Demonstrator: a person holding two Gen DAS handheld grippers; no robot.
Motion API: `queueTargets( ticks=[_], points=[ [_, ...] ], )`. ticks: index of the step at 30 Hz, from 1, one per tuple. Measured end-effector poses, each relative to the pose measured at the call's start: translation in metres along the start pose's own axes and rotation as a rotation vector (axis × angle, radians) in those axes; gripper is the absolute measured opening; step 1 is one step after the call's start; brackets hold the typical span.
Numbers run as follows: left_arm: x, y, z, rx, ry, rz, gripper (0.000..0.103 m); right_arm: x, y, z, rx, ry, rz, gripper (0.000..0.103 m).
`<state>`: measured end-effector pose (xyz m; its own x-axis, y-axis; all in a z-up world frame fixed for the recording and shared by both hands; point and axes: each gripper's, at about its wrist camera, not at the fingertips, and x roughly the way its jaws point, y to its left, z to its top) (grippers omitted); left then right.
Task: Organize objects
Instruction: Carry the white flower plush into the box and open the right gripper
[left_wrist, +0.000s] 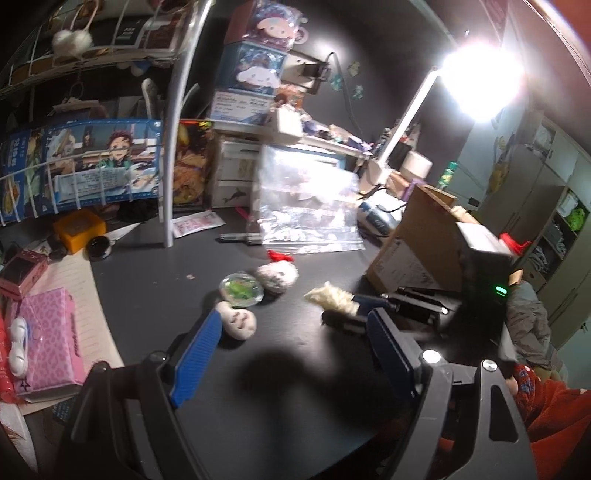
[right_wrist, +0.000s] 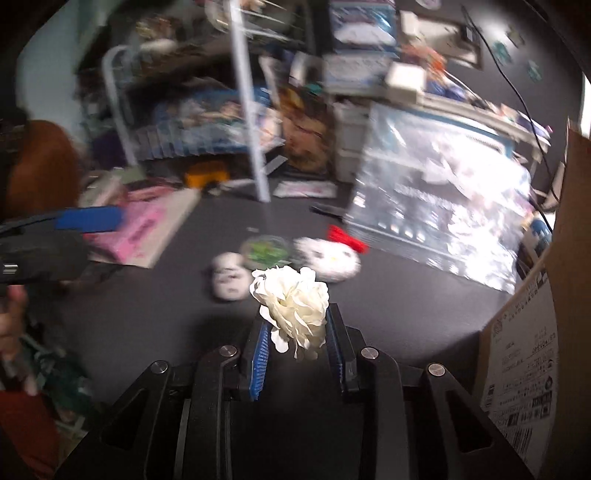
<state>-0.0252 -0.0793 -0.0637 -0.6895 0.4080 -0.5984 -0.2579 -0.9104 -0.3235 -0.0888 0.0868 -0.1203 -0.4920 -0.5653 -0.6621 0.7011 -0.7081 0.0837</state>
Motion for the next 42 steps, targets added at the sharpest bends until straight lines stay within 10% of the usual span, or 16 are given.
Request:
queueTargets(
  ticks=[4, 11, 24, 37, 39, 42],
  points=[
    [-0.005, -0.017, 0.006, 0.007, -0.006, -0.076, 0.078, -0.040, 0.031, 0.006, -0.115, -0.080, 0.057, 0.024],
    [-0.013, -0.059, 0.028, 0.046, -0.022, -0.196, 0.048, -0.103, 0.039, 0.016, -0.233, -0.193, 0.025, 0.024],
    [0.064, -0.168, 0.100, 0.187, 0.066, -0.316, 0.027, -0.165, -0.067, 0.016, -0.136, -0.206, -0.118, 0.024],
    [0.142, -0.237, 0.134, 0.257, 0.197, -0.343, 0.029, -0.181, -0.155, 0.017, -0.009, -0.041, -0.169, 0.025],
    [0.144, -0.240, 0.135, 0.259, 0.196, -0.327, 0.065, -0.181, -0.157, 0.017, -0.021, -0.030, -0.216, 0.044],
    [0.136, -0.237, 0.135, 0.264, 0.163, -0.298, 0.074, -0.183, -0.159, 0.014, -0.034, -0.036, -0.270, 0.048]
  ],
)
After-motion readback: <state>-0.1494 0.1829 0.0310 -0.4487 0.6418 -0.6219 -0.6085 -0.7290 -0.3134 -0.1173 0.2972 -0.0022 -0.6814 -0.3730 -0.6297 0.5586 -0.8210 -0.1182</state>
